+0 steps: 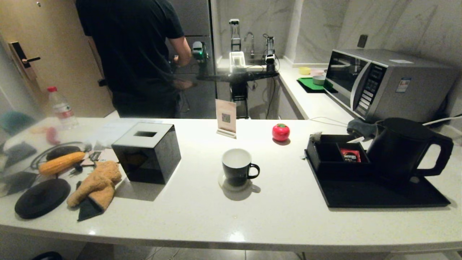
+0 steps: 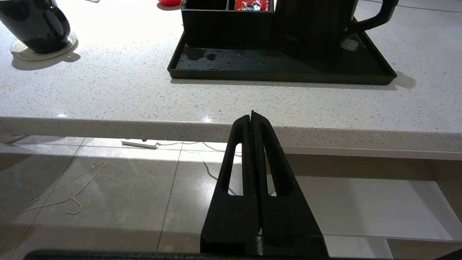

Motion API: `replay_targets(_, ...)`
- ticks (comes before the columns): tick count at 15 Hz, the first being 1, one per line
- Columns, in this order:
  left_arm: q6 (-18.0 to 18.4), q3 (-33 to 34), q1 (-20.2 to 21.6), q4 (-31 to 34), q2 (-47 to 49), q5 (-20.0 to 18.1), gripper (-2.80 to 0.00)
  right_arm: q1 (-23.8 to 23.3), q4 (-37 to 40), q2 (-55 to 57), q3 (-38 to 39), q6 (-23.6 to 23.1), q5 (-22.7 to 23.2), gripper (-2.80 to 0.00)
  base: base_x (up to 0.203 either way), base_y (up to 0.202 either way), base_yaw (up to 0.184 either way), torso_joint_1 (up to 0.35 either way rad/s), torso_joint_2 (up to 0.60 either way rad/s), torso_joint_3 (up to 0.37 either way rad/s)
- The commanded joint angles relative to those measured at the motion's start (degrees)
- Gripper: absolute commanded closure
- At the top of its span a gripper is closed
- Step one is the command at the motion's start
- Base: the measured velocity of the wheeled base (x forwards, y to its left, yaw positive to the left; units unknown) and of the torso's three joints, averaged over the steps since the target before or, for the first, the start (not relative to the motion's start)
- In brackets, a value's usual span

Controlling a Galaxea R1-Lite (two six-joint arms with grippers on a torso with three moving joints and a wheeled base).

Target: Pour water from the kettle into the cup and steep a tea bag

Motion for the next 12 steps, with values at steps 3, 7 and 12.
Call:
replay_targets(3,-0.03,0.00,-0.01,0.01,0.00,0.00,0.00,0.04,0.05,0.07,0.01,-0.04,0.01,0.00,0.000,0.000,0.000,0.000,0.00,0.000)
replay_targets(7,-0.03,0.00,-0.01,0.01,0.00,0.00,0.00,0.04,-0.04,0.07,0.01,-0.04,0.09,0.00,0.000,0.000,0.000,0.000,0.00,0.000)
replay_targets(12,-0.03,0.00,-0.01,0.01,0.00,0.00,0.00,-0.03,-2.23,0.07,0.86,-0.11,0.09,0.00,0.000,0.000,0.000,0.000,0.00,0.000)
